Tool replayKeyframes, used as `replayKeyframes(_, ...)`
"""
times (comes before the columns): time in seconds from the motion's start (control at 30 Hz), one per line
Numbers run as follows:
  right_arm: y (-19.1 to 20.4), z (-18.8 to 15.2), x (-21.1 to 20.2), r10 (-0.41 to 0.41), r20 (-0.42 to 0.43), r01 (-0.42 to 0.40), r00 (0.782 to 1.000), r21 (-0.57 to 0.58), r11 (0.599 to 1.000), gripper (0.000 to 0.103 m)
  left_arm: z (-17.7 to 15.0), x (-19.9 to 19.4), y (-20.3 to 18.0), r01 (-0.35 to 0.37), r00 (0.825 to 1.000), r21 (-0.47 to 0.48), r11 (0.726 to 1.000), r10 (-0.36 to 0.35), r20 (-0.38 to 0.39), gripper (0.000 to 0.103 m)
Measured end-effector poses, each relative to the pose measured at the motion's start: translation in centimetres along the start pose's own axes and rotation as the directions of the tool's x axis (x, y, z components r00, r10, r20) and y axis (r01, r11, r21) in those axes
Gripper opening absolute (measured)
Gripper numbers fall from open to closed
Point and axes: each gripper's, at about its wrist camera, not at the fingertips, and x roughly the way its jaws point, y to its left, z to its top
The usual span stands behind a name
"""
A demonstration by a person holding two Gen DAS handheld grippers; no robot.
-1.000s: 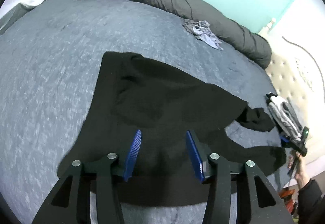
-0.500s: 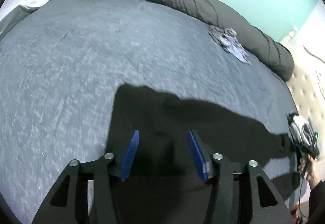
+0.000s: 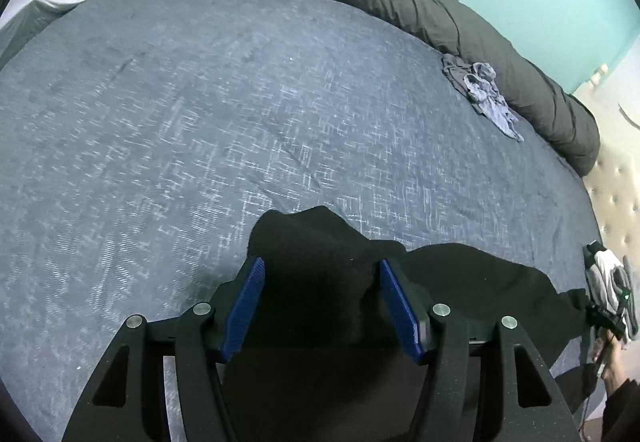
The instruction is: Fold clothes
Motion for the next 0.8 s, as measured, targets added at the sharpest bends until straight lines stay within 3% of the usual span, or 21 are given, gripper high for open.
replayKeyframes(0.07,0.7,-0.1,-0.3,-0.002,0.012,0.002,1.000,-0.032,0.999,0.010,0.2,0.3,0.0,0.019,1.000,-0.006,1.000,-0.019,0.000,0.062)
replayKeyframes(0.13,1.1,0.1,-0.5,-0.003,0.029,0.004,1.000,-0.044,0.999,0.006,0.3,0.6,-0.1,0.018,1.000,0.007,1.000,-0.018,-0.007,0.050)
replayKeyframes(0.17,1.3,0.3,-0.7,-0.001,0.038,0.003,0.999,-0.047,0.999,0.006,0.4,0.7,-0.2,0.016,1.000,0.016,1.000,-0.015,-0.012,0.036)
replayKeyframes(0.27,1.6,0.7,-1.2,-0.015,0.064,0.019,0.998,-0.056,0.998,0.006,0.6,0.5,-0.6,0.001,1.000,0.049,0.999,-0.001,-0.007,0.020)
replayKeyframes(0.43,1.7,1.5,-3.0,-0.037,0.147,0.044,0.988,-0.045,0.998,0.005,1.1,-1.5,-1.2,-0.037,0.997,0.080,0.996,0.032,0.066,0.013)
replayKeyframes(0.57,1.1,3.2,-5.9,-0.060,0.262,0.065,0.963,-0.010,0.998,0.005,2.1,-4.5,-1.3,-0.075,0.985,0.084,0.994,0.061,0.161,0.010)
replayKeyframes(0.8,0.7,7.2,-9.6,-0.100,0.385,0.090,0.917,0.043,0.995,0.005,4.6,-7.2,-1.9,-0.072,0.973,0.047,0.996,0.060,0.221,0.009)
